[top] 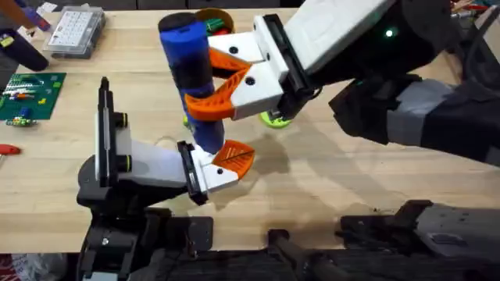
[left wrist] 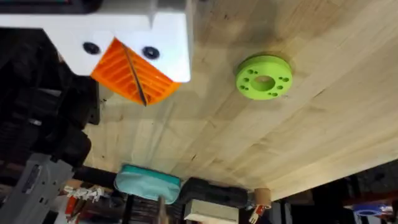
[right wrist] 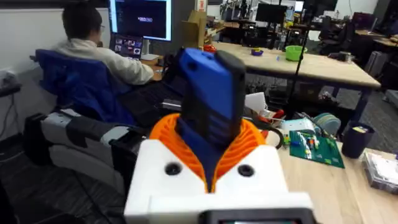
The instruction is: Pick up the gripper from the table and insert it into the empty holder that is missing its gripper. Then pick up a screw, insert it into the mounting hole, and use the screwdriver to tighten it. Finally, clean up the table by picking up the vegetable and placing it into the bucket.
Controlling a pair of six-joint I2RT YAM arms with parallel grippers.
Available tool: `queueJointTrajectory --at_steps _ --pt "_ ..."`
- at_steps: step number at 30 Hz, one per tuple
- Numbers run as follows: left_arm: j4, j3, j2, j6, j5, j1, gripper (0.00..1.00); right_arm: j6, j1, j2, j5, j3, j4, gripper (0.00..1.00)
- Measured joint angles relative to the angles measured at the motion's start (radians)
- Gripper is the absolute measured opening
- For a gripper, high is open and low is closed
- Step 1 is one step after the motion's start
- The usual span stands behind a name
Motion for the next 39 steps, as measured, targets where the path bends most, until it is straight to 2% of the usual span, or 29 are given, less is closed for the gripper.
queueJointTrajectory --at_steps 11,13,18,23,27,34,39 --pt "0.0 0.0 0.0 0.0 0.0 0.0 0.004 0.012 0.0 0.002 -0.019 0.006 0.05 0.022" --pt "0.0 0.0 0.0 0.0 0.0 0.0 0.004 0.019 -0.003 0.004 -0.072 0.079 -0.014 0.022" --pt "0.0 0.0 0.0 0.0 0.0 0.0 0.004 -0.008 -0.036 0.005 -0.141 0.261 -0.274 0.022" --pt "0.0 0.0 0.0 0.001 0.0 0.0 0.004 -0.137 -0.087 0.007 -0.161 0.432 -0.679 0.021" --pt "0.0 0.0 0.0 0.003 0.0 0.0 0.004 -0.259 -0.122 0.008 -0.147 0.524 -0.953 0.021" --pt "0.0 0.0 0.0 0.003 0.001 0.0 0.004 -0.489 -0.162 0.008 0.002 0.616 -1.34 0.021" --pt "0.0 0.0 0.0 0.003 0.001 0.0 0.004 -0.662 -0.164 0.008 0.197 0.653 -1.597 0.021"
